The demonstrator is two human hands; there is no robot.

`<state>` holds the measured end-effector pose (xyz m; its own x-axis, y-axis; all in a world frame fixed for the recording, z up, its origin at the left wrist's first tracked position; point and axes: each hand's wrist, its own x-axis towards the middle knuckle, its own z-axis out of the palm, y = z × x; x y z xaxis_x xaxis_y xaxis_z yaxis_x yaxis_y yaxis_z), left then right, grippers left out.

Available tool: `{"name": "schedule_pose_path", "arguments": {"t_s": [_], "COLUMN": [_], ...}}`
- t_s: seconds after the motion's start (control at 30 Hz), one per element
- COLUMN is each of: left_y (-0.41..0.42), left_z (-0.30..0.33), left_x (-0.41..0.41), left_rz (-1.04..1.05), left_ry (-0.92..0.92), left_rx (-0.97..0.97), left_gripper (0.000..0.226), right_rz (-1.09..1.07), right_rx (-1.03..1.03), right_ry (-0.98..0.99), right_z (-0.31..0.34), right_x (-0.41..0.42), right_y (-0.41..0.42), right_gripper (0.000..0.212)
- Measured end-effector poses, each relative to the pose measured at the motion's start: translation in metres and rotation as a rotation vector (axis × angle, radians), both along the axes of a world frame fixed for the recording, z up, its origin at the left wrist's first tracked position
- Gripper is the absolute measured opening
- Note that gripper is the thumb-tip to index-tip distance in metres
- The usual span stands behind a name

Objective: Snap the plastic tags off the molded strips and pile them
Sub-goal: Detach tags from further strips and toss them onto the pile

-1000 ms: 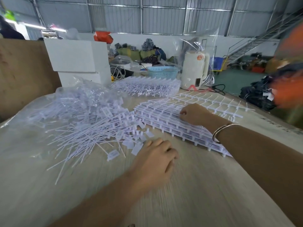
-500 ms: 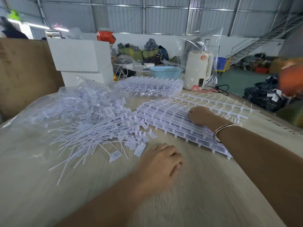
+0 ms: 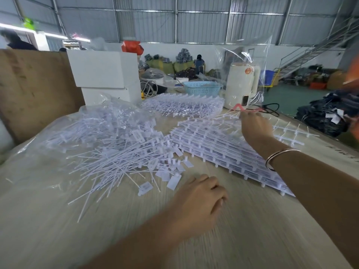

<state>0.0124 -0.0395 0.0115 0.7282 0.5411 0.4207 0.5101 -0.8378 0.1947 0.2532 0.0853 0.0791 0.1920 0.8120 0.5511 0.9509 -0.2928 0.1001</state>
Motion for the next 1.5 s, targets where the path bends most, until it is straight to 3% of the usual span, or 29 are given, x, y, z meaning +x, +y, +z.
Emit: {"name": "schedule_pose_path", "arguments": {"t_s": [0.07,0.23,0.3,0.37,0.47,0.63,0.73,0.97,1.07,1.2,1.27,1.33,1.4,1.5], "left_y": [0.001,0.001,0.002,0.004,0.005,0.009,0.012,0.021,0.022,0.021,0.022,0.025,0.028,0.035], "left_z": [0.0,0.001,0.001,0.0,-0.003,-0.004,0.004,0.04,0.051,0.058,0.064,0.071,0.078,0.083], "left_x": [0.0,0.0,0.0,0.0,-0.001,-0.001,-0.002,-0.004,-0.012,-0.027,-0.034,-0.043,-0.054,-0.076], "left_rz": [0.004,0.003,0.006,0.0,-0.006,-0.024,0.001,0.054,0.17,0.274,0.309,0.309,0.309,0.329], "left_ry": [-0.009,-0.006,-0.006,-0.009,-0.005,-0.046,-0.234,-0.925,-1.036,-0.919,-0.834,-0.762,-0.67,-0.297], "left_rx": [-0.028,-0.029,-0.015,-0.006,0.005,-0.019,-0.358,-1.191,-1.292,-1.16,-1.098,-1.039,-0.964,-0.77], "left_gripper": [0.025,0.026,0.027,0.027,0.028,0.026,0.028,0.028,0.036,0.024,0.024,0.024,0.035,0.039], "right_rz": [-0.012,0.065,0.178,0.185,0.083,0.072,0.176,0.459,0.569,0.738,0.8,0.834,0.809,0.737], "right_rx": [0.032,-0.012,-0.131,-0.231,-0.099,-0.029,-0.09,-0.289,-0.481,-0.681,-0.67,-0.525,-0.255,0.092], "right_ry": [0.011,0.264,0.383,0.365,0.336,0.469,0.449,0.389,0.502,0.591,0.58,0.655,0.753,0.716], "right_z": [0.004,0.023,0.027,0.026,0.033,0.047,0.05,0.015,-0.005,-0.014,-0.009,0.006,0.021,0.031], "right_x": [0.004,0.004,-0.008,-0.017,-0.011,-0.003,-0.014,-0.086,-0.12,-0.145,-0.148,-0.147,-0.138,-0.114], "right_y": [-0.001,-0.003,-0.004,-0.008,-0.005,-0.009,-0.035,-0.141,-0.187,-0.226,-0.234,-0.236,-0.229,-0.203], "right_gripper": [0.042,0.035,0.023,0.022,0.033,0.032,0.038,0.04,0.057,0.075,0.068,0.045,0.027,0.019]}}
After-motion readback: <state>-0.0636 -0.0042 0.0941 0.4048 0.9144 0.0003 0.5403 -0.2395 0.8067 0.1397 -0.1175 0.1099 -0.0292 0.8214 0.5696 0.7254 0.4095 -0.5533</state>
